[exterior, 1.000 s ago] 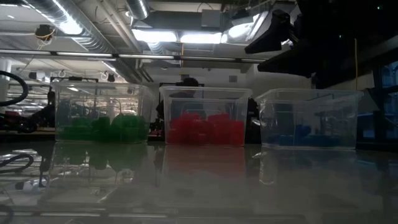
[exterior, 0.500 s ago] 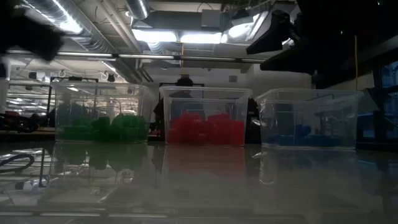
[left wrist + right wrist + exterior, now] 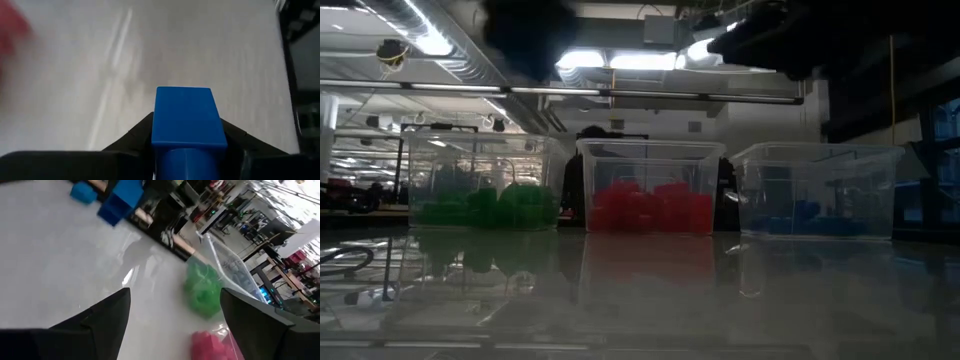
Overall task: Sort blocks
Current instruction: Put the blue game piece into the right transparent bin
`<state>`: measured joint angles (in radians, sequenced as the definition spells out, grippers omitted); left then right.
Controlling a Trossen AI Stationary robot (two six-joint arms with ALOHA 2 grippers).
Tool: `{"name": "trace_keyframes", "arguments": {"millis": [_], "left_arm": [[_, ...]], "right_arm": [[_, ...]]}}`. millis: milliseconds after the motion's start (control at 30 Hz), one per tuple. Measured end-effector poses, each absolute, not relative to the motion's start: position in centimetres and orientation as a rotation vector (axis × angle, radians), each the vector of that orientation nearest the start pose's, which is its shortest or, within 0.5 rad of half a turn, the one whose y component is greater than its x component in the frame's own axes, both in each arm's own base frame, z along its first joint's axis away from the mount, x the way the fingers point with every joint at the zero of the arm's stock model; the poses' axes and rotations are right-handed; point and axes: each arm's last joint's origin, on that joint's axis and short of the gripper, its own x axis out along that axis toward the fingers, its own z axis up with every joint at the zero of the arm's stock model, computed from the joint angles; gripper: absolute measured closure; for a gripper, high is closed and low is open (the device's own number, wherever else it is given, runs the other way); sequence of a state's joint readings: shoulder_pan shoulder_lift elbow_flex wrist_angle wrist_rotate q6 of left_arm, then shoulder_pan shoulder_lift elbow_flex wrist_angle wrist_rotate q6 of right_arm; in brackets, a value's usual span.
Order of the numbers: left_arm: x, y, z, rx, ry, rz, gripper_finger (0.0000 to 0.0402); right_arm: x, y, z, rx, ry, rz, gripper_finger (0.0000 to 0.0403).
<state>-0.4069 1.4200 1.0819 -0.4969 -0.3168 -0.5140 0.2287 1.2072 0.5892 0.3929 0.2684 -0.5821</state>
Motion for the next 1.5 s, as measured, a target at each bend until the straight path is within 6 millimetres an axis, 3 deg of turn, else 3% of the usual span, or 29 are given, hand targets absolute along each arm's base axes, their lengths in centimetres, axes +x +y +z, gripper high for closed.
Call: {"name": "trace_keyframes", "arguments": {"millis": [200, 433, 733, 967, 1167, 1300, 1500], "left_arm": [[29.8, -9.2, 29.2, -0.05, 0.527, 0.077, 0.0272], [31.0, -8.1, 30.9, 0.061, 0.34, 0.066, 0.0271], [31.4, -7.8, 31.6, 0.146, 0.269, 0.061, 0.027], [31.7, -7.0, 31.7, 0.167, 0.26, 0.083, 0.027], [31.7, -6.9, 31.7, 0.183, 0.255, 0.083, 0.027], [31.6, -7.1, 31.7, 0.183, 0.254, 0.077, 0.027], [31.6, -7.2, 31.6, 0.193, 0.265, 0.075, 0.0262]], "right_arm": [[25.3, 5.1, 23.8, -0.549, 0.17, 0.009, 0.0095], [27.1, 5.7, 22.8, -0.463, 0.074, 0.061, 0.0095], [29.2, 6.3, 22.8, -0.293, -0.112, 0.044, 0.0095], [32.0, 7.0, 24.1, -0.302, -0.1, 0.078, 0.0095], [32.8, 7.2, 24.8, -0.349, -0.118, 0.069, 0.01], [33.0, 6.8, 25.0, -0.354, -0.12, 0.058, 0.0144], [33.1, 6.3, 24.8, -0.352, -0.104, 0.053, 0.026]]}}
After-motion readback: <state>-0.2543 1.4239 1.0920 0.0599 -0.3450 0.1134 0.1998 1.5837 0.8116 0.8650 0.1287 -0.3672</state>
